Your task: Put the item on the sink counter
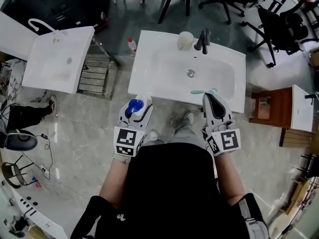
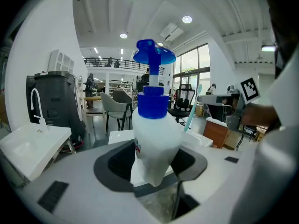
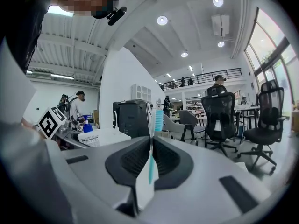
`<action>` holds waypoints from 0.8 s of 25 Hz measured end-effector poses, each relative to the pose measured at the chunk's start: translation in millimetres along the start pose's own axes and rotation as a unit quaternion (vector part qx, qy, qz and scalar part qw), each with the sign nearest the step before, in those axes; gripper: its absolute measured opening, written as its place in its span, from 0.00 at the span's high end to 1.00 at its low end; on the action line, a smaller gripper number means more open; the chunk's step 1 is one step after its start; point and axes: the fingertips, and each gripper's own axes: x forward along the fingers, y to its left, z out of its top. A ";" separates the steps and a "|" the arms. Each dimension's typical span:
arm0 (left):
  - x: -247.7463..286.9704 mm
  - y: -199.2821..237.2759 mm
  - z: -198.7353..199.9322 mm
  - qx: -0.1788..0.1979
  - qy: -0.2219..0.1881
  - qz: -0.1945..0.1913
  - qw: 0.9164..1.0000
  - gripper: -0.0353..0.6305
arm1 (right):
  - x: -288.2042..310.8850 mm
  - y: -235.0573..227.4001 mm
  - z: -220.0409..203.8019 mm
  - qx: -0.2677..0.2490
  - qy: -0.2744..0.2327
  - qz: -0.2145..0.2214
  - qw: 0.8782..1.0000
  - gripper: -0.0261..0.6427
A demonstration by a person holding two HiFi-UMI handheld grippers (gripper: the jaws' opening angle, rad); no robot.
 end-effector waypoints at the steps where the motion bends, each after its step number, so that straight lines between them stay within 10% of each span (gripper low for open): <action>1: 6.4 0.5 2.4 -0.002 0.002 0.004 1.000 0.62 | 6.1 -7.2 -0.3 0.002 0.000 0.005 1.000 0.90; 20: 119.4 -36.5 52.5 -0.066 0.005 0.119 0.991 0.62 | 51.3 -157.1 -4.6 0.032 0.004 0.103 0.994 0.90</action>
